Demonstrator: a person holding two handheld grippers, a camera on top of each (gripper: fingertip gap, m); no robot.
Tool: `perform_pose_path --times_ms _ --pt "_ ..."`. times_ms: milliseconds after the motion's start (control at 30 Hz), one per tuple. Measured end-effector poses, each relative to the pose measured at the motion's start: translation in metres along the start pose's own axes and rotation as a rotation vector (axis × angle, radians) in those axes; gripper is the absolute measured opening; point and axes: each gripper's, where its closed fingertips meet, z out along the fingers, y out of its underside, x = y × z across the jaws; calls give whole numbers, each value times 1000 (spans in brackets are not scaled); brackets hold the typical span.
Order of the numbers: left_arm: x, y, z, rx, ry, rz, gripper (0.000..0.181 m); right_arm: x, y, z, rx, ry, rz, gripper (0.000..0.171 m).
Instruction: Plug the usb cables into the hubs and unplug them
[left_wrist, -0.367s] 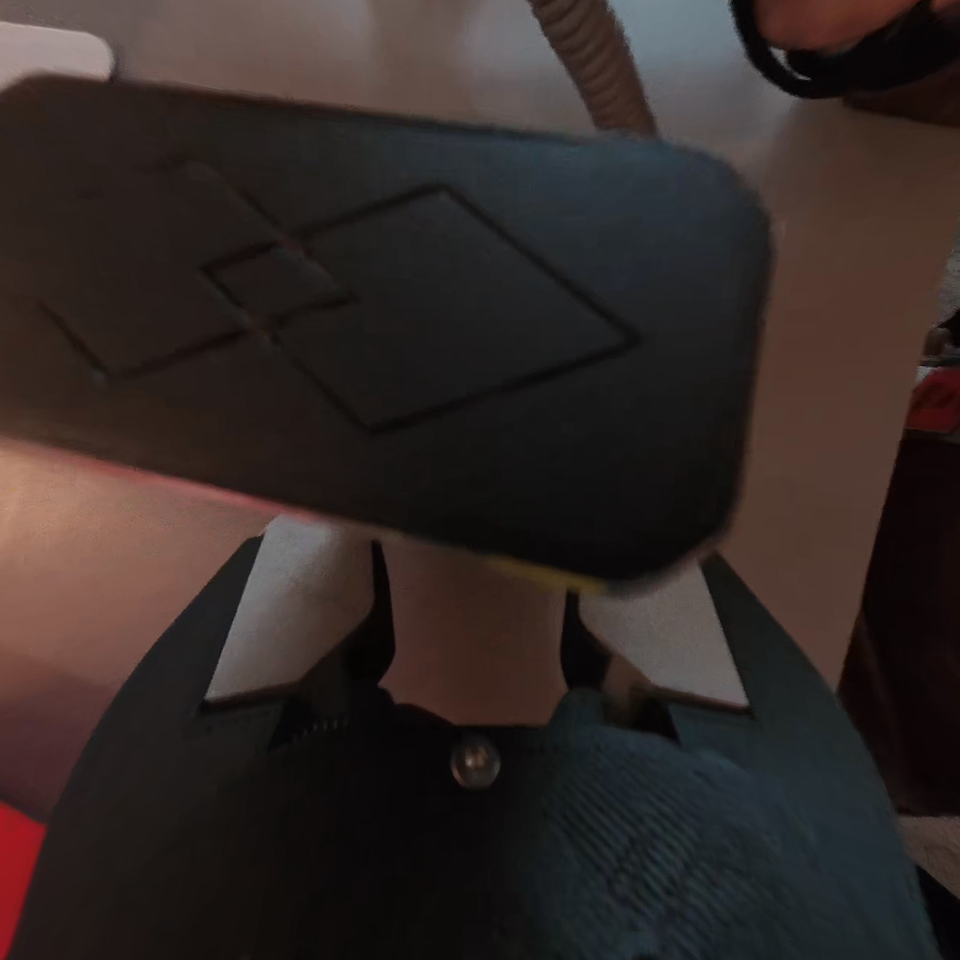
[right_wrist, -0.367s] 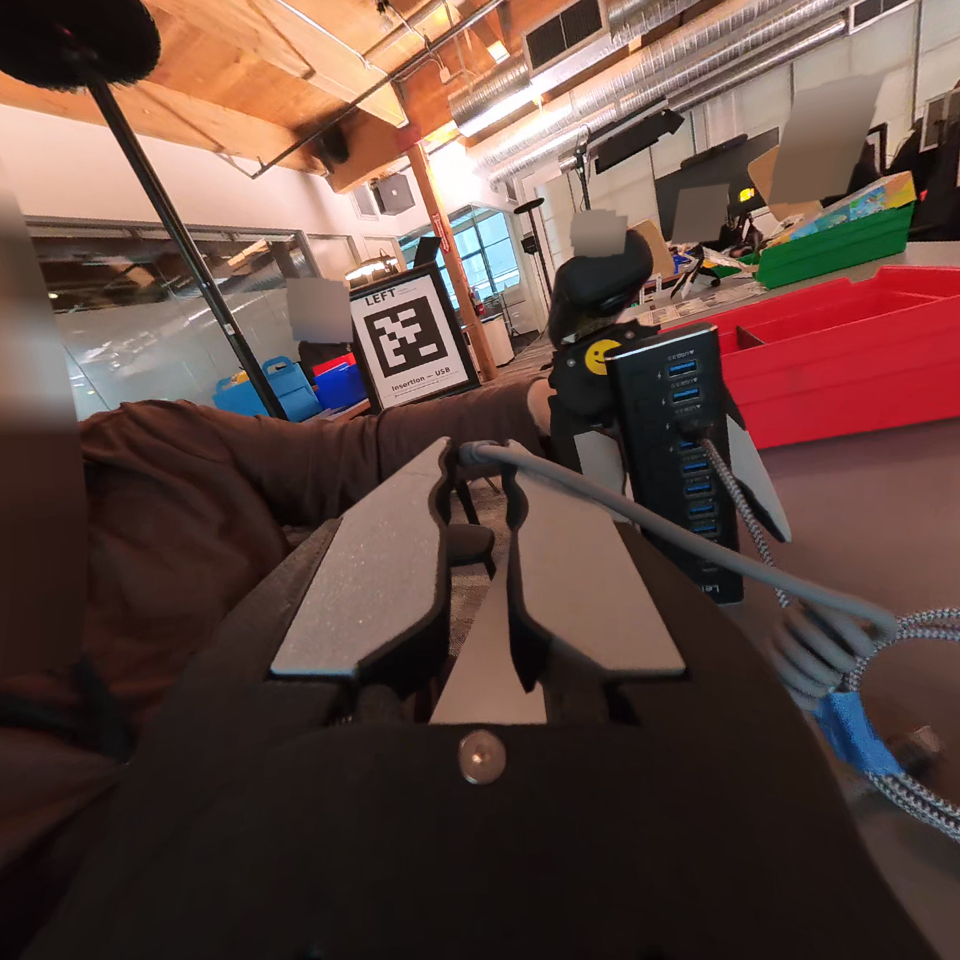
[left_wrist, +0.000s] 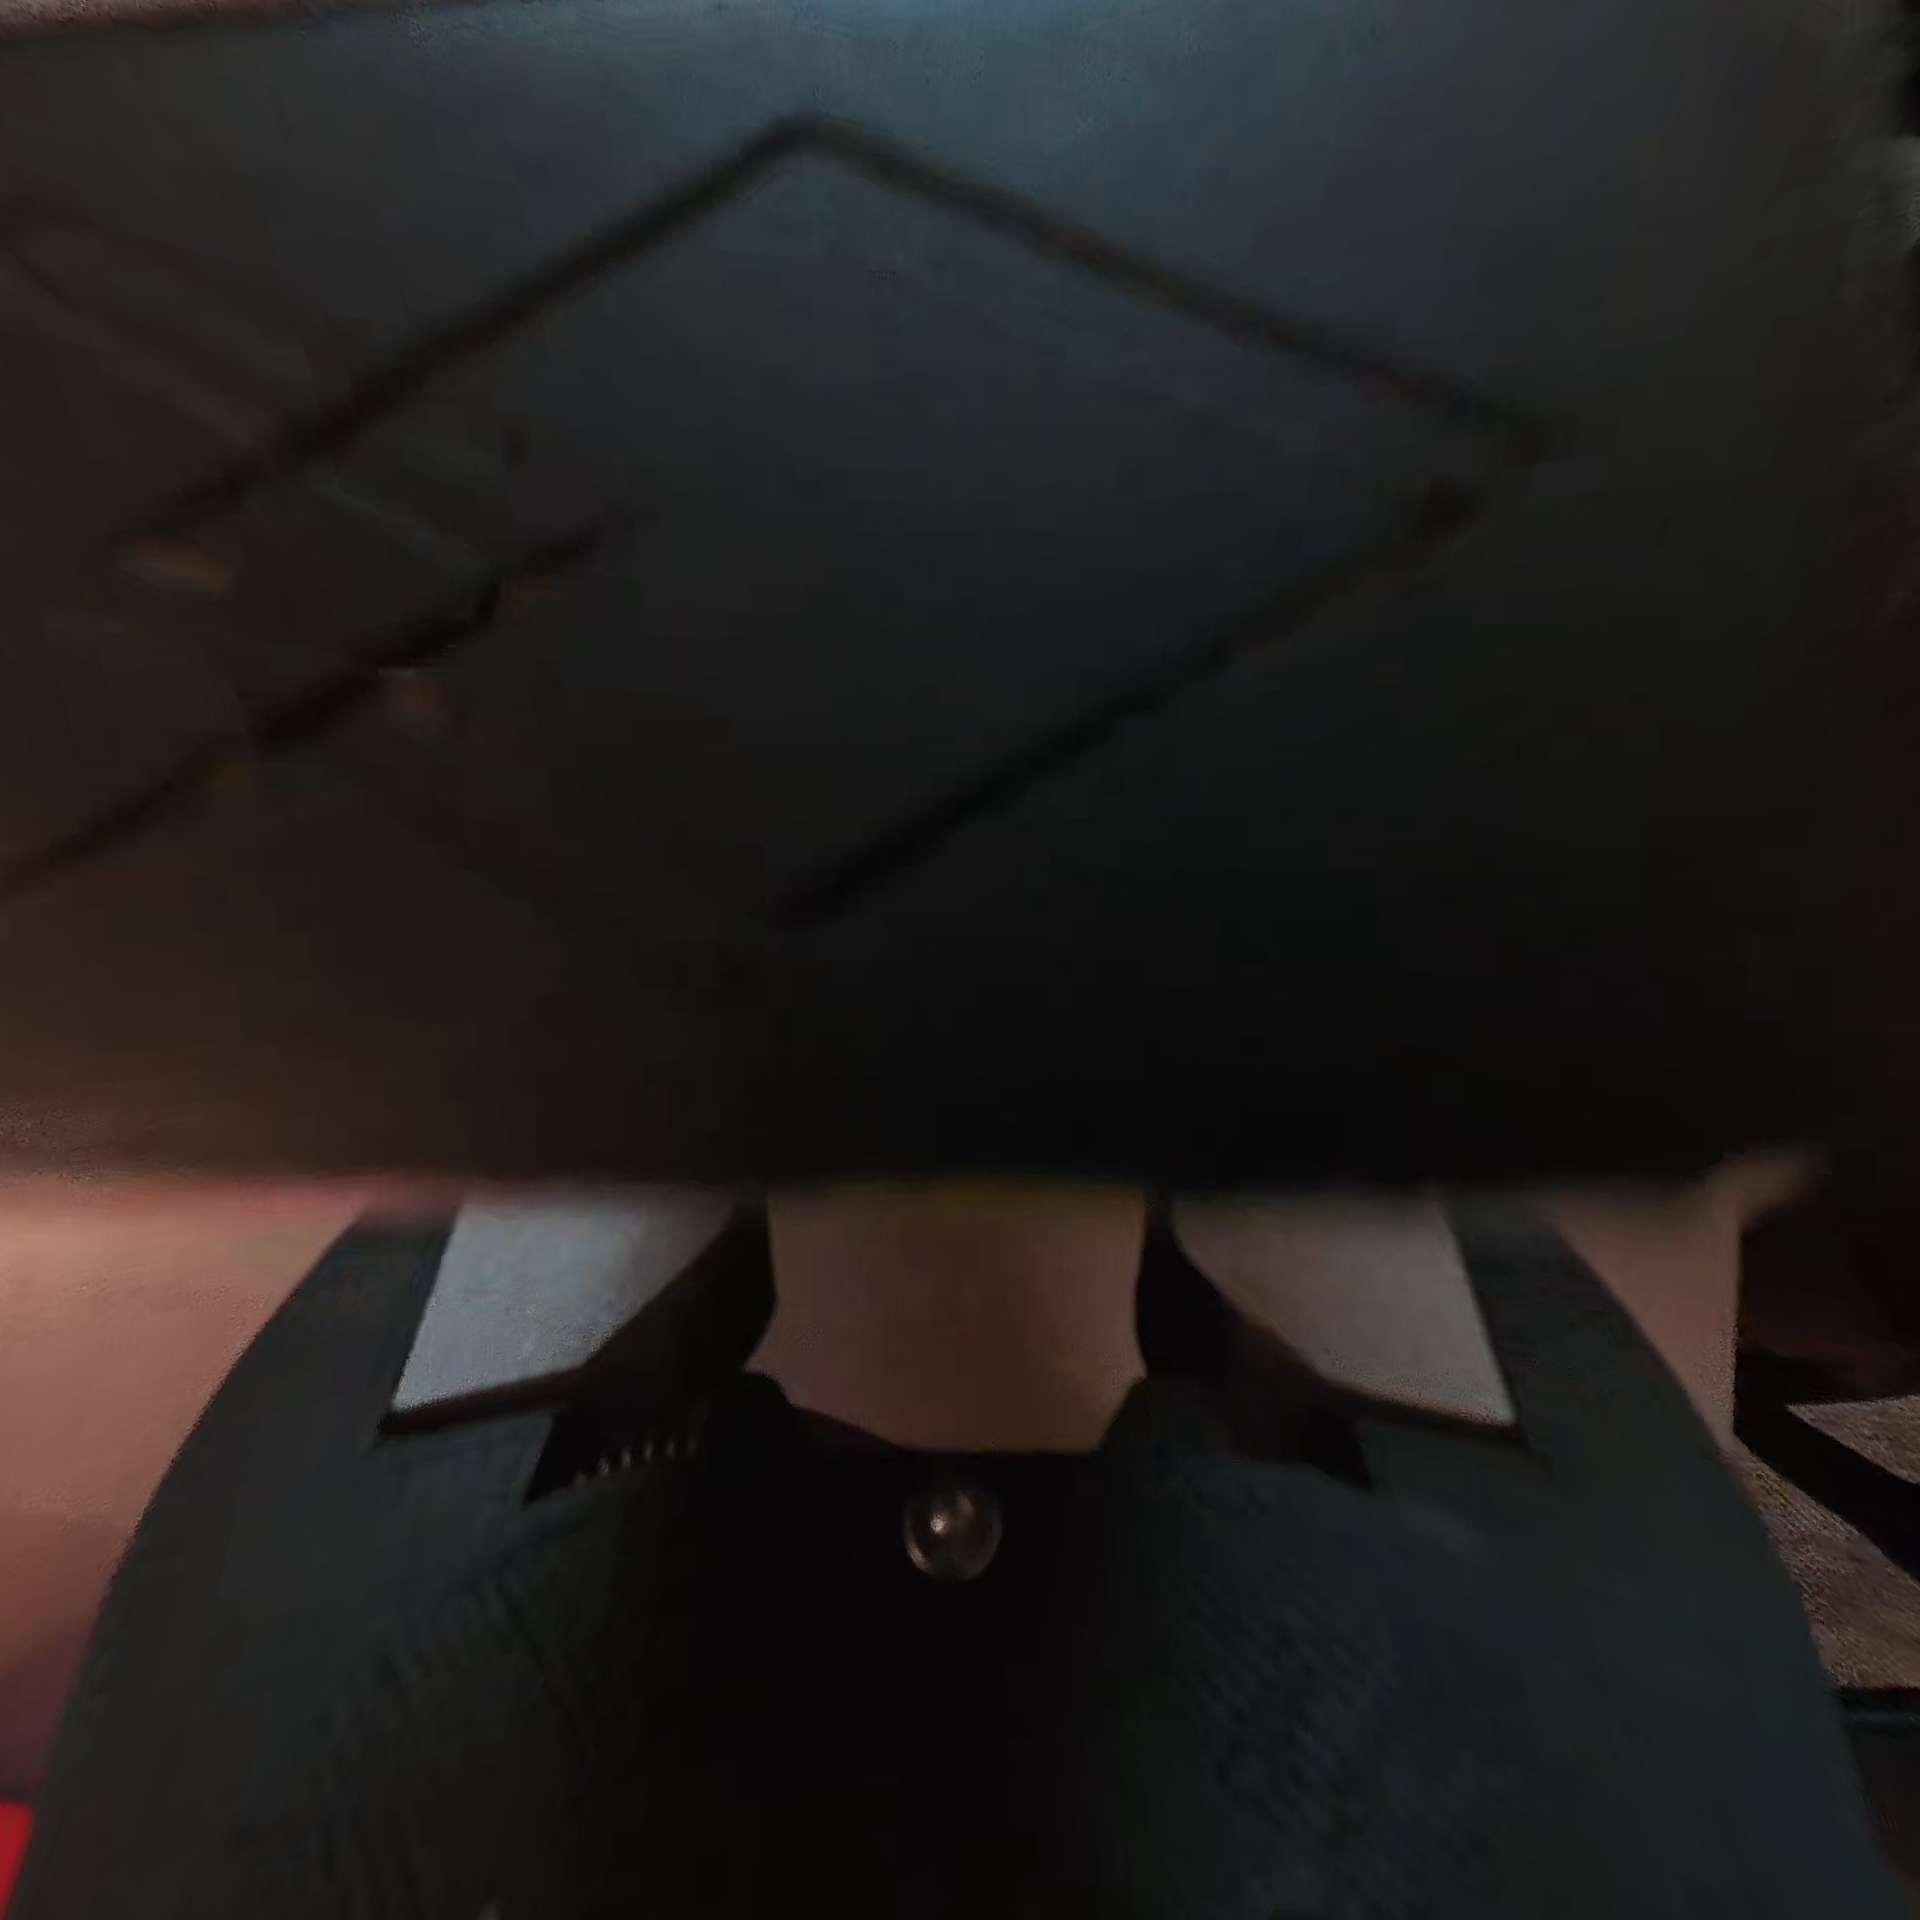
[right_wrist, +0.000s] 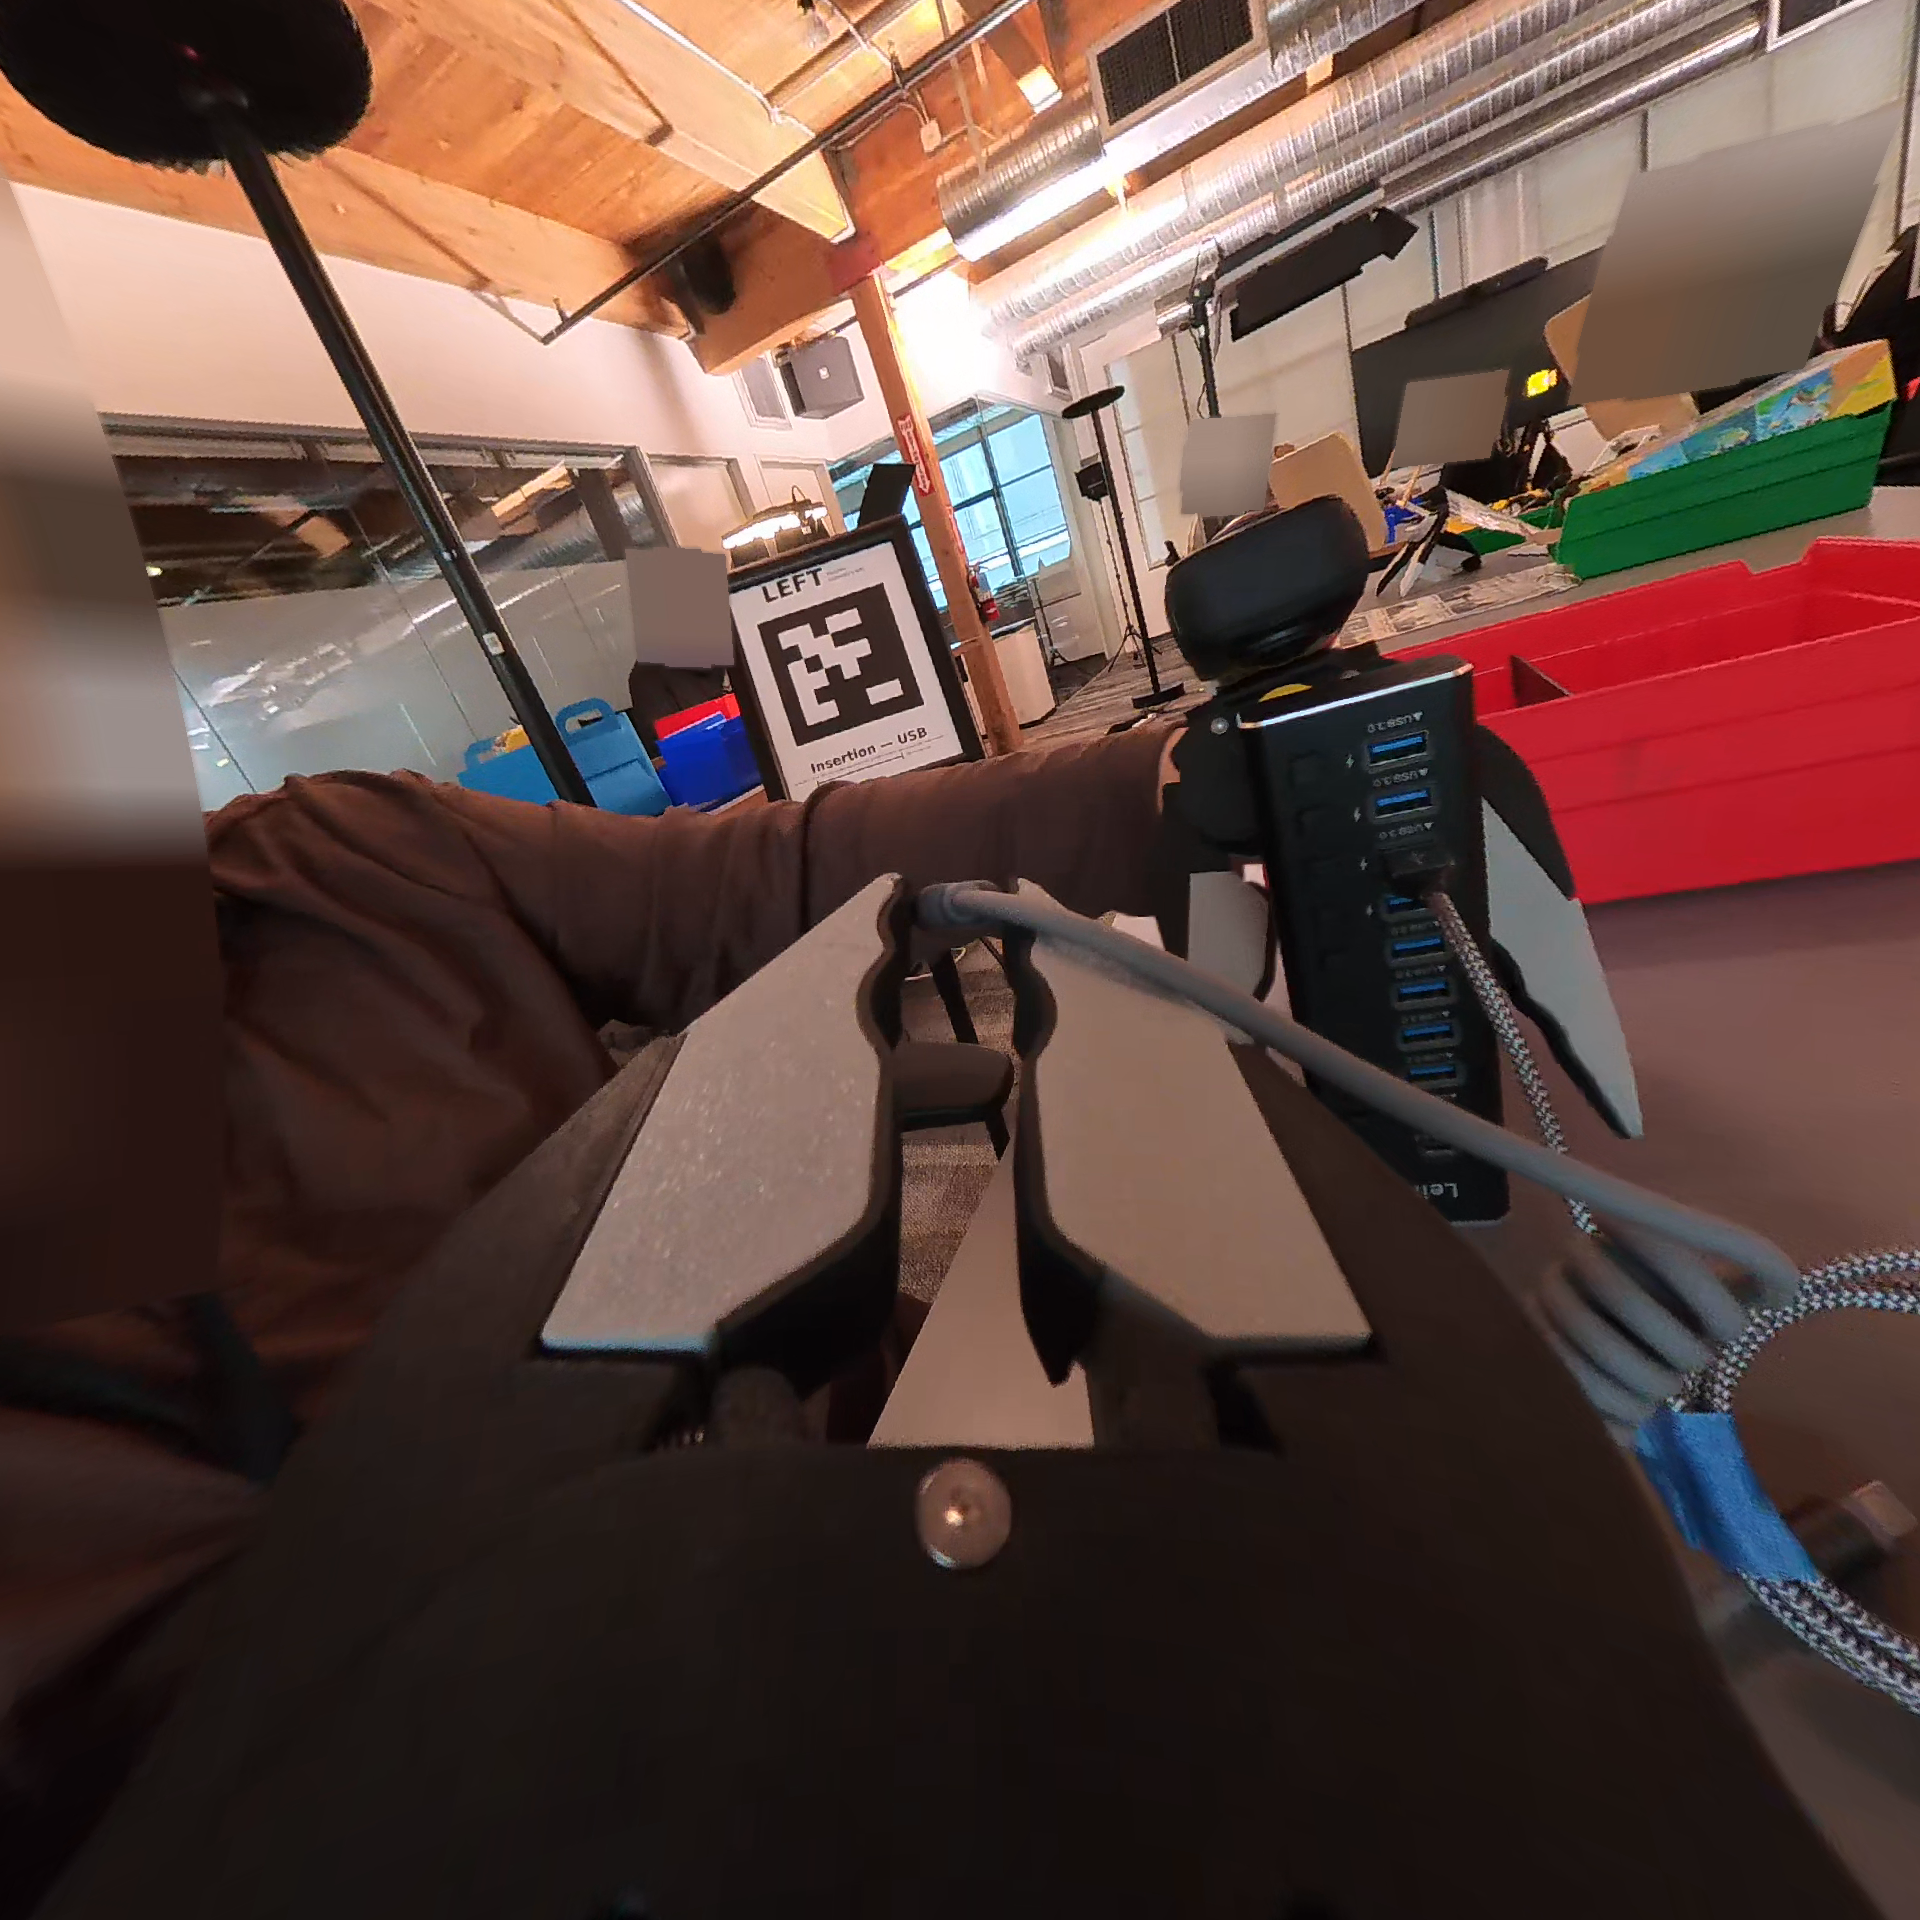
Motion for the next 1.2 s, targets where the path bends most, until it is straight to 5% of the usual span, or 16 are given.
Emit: perform_pose_path --times_ms 33,300,600,1200 --pt "2 -1 -1 14 15 10 75 0 1 0 -2 0 1 14" --pt "10 -5 0 91 -3 -81 67 14 12 2 -69 108 -51 14" --pt "45 -50 -17 455 -31 -79 67 24 32 23 -184 202 -162 14" --pt "92 -102 -47 853 24 14 66 6 19 46 -311 385 -449 15"
